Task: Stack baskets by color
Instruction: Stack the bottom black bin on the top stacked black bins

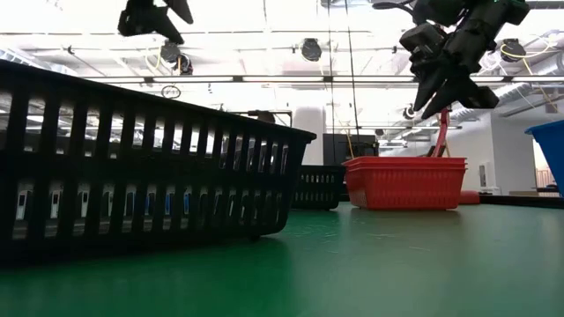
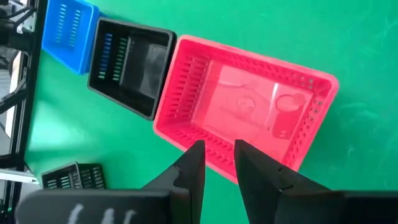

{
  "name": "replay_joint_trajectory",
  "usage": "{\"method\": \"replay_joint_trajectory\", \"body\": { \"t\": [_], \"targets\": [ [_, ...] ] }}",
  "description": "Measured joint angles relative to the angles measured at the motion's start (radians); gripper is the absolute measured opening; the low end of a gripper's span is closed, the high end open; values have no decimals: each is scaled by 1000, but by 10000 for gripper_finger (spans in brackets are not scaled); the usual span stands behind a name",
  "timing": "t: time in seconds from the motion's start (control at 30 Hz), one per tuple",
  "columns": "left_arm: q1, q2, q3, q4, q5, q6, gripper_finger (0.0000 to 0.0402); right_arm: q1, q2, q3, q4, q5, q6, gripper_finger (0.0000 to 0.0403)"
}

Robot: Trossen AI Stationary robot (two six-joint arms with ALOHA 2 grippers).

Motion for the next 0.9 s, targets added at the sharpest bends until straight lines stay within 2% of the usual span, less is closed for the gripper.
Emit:
{"method": "replay_joint_trajectory", "body": {
  "t": [0.2, 0.37, 0.63, 0.73, 0.9],
  "targets": [
    [-86, 0, -67, 12, 32, -188, 182, 0, 0, 0, 0, -2, 17, 78],
    [-204, 0, -138, 31, 107, -476, 182, 0, 0, 0, 0, -2, 45, 78],
    [-407, 0, -314, 225, 217, -932, 182, 0, 0, 0, 0, 0, 72, 78],
    [-467, 0, -371, 393, 207, -1088, 182, 0, 0, 0, 4, 1, 86, 78],
    [-572, 37, -413, 602, 71, -1307, 182, 0, 0, 0, 25, 1, 99, 78]
  ]
}}
